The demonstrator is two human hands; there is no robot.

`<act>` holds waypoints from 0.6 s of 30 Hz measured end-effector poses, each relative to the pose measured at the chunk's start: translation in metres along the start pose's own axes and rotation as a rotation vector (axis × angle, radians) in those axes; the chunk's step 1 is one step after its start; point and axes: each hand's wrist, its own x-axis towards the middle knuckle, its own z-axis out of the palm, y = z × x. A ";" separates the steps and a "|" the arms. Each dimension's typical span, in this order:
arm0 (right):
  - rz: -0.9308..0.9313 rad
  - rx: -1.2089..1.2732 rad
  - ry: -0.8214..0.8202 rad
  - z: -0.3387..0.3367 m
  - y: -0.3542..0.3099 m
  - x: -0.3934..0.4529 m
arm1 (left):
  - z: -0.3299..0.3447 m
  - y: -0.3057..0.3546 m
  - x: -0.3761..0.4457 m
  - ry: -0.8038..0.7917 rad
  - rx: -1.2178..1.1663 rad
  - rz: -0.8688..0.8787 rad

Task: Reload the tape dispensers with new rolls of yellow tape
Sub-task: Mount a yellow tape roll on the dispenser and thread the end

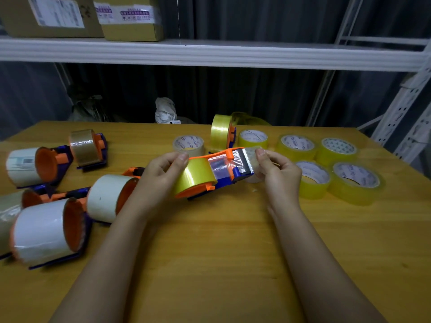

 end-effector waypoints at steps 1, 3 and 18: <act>-0.012 -0.002 0.003 -0.001 -0.001 0.000 | 0.001 0.000 0.000 -0.027 -0.004 -0.004; -0.009 0.025 -0.019 -0.002 -0.003 -0.001 | 0.003 0.000 0.000 -0.050 -0.026 -0.009; 0.016 0.100 -0.107 0.004 -0.004 -0.005 | 0.010 0.011 -0.006 0.046 0.011 -0.034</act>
